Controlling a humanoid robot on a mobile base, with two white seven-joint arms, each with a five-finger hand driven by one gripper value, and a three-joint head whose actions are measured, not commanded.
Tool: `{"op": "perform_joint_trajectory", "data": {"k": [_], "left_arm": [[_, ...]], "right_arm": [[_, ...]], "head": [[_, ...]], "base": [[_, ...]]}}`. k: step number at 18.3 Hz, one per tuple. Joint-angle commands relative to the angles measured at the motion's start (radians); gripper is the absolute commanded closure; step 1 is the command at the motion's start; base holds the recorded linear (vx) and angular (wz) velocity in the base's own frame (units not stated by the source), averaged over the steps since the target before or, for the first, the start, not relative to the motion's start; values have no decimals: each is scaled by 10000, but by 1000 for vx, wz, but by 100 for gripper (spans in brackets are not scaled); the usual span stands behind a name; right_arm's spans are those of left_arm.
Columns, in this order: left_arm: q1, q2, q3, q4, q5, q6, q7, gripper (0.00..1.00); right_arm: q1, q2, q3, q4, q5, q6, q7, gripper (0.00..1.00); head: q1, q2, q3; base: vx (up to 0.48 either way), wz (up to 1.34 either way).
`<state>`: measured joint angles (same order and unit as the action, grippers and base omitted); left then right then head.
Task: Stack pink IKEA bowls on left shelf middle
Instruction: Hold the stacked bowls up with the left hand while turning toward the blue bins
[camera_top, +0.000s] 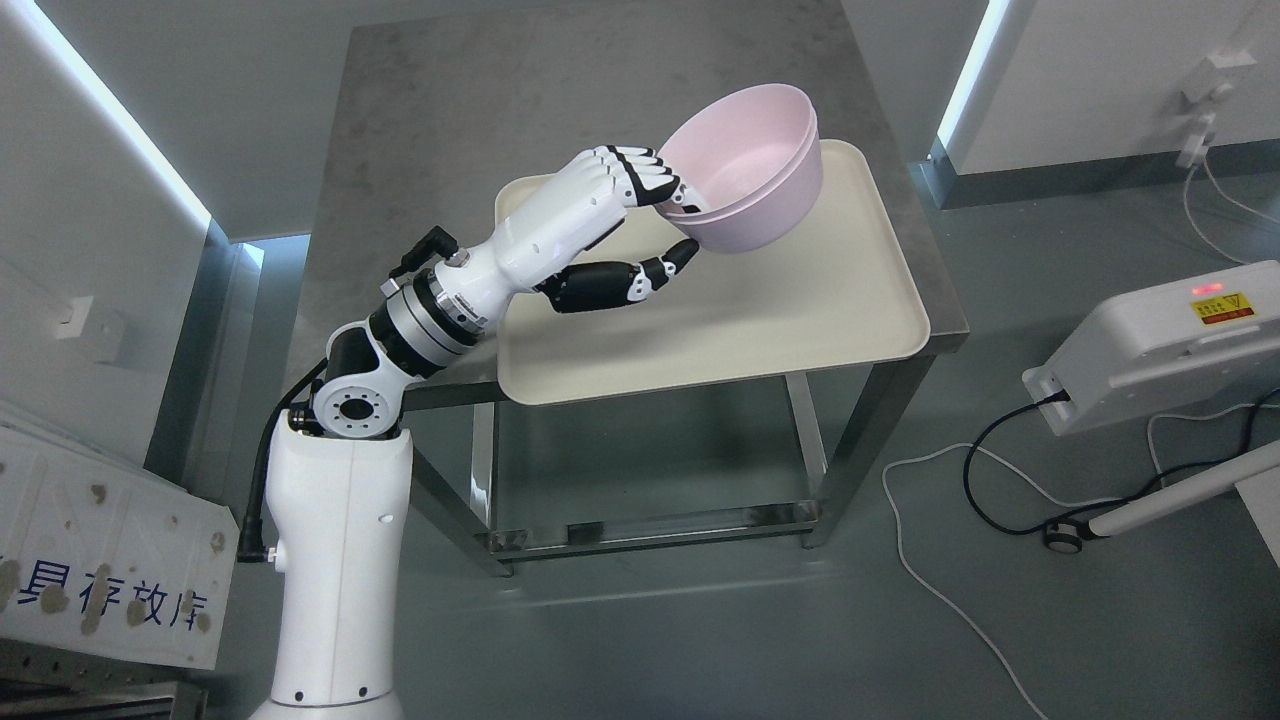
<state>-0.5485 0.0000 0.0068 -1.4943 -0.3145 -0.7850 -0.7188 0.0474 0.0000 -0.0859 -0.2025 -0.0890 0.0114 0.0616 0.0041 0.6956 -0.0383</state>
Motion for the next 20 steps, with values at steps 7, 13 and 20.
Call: {"op": "perform_joint_trajectory", "data": {"k": [7, 13, 20], "left_arm": [[1526, 175, 500, -381, 905, -4, -466, 94], [1605, 175, 623, -565, 1059, -4, -466, 93], [1359, 175, 684, -841, 1059, -4, -466, 93]], "right_arm": [[1, -174, 0, 0, 0, 9, -2, 0], [1, -174, 0, 0, 0, 9, -2, 0], [1, -174, 0, 0, 0, 9, -2, 0]], "head": [[0, 0, 0], [0, 0, 0], [0, 0, 0]], "base": [[-155, -15], [-260, -100], [-282, -109]]}}
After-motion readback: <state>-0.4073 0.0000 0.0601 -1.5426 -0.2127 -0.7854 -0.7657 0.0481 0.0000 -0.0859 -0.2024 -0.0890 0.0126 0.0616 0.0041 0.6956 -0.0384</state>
